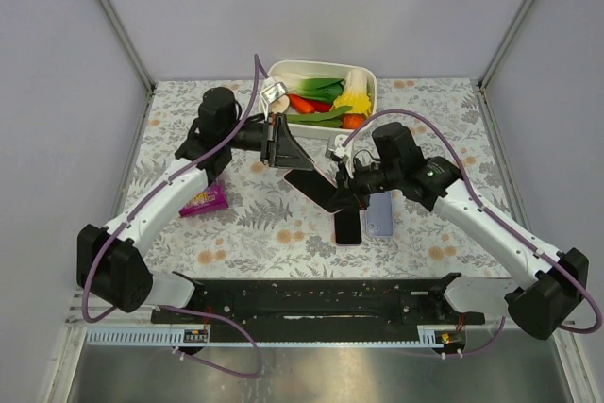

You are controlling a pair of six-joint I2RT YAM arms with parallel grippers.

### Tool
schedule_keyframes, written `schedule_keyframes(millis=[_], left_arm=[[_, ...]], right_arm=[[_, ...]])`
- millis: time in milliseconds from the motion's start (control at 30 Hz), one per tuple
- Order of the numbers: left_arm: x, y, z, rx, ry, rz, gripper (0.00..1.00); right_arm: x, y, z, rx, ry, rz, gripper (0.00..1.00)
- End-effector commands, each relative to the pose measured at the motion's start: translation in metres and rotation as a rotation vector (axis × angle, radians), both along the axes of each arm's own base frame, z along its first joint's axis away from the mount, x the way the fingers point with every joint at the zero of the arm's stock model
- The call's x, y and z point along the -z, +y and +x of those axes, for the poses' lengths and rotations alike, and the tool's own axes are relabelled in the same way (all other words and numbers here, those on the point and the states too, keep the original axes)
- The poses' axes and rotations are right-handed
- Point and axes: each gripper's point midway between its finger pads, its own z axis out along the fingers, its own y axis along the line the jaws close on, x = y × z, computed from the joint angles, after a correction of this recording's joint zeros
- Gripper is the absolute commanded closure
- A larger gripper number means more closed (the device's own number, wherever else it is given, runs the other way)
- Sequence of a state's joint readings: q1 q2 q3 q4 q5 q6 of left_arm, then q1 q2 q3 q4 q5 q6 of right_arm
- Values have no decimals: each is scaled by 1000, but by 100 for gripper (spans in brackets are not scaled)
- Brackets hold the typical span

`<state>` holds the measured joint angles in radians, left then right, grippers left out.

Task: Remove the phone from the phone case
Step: Remove the phone case from the phone.

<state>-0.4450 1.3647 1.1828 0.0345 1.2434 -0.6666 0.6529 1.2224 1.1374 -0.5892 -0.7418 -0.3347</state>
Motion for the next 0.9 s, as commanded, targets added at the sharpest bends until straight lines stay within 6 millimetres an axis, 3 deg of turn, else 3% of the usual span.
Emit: schedule_keyframes(millis=[0, 267, 500, 633, 867], left_arm=[[-3, -8, 11, -53, 191, -24, 100], [23, -8, 34, -149, 349, -22, 100], [49, -7, 44, -233, 408, 59, 100], [74, -1, 52, -325, 424, 172, 100], [88, 3, 60, -359, 510, 173, 100]], right_arm=[[-30, 7, 18, 2, -273, 30, 100], [-36, 6, 17, -6, -360, -24, 100], [-48, 8, 13, -19, -378, -12, 100], [-58, 8, 12, -18, -393, -7, 100], [-69, 8, 8, -30, -401, 6, 100]])
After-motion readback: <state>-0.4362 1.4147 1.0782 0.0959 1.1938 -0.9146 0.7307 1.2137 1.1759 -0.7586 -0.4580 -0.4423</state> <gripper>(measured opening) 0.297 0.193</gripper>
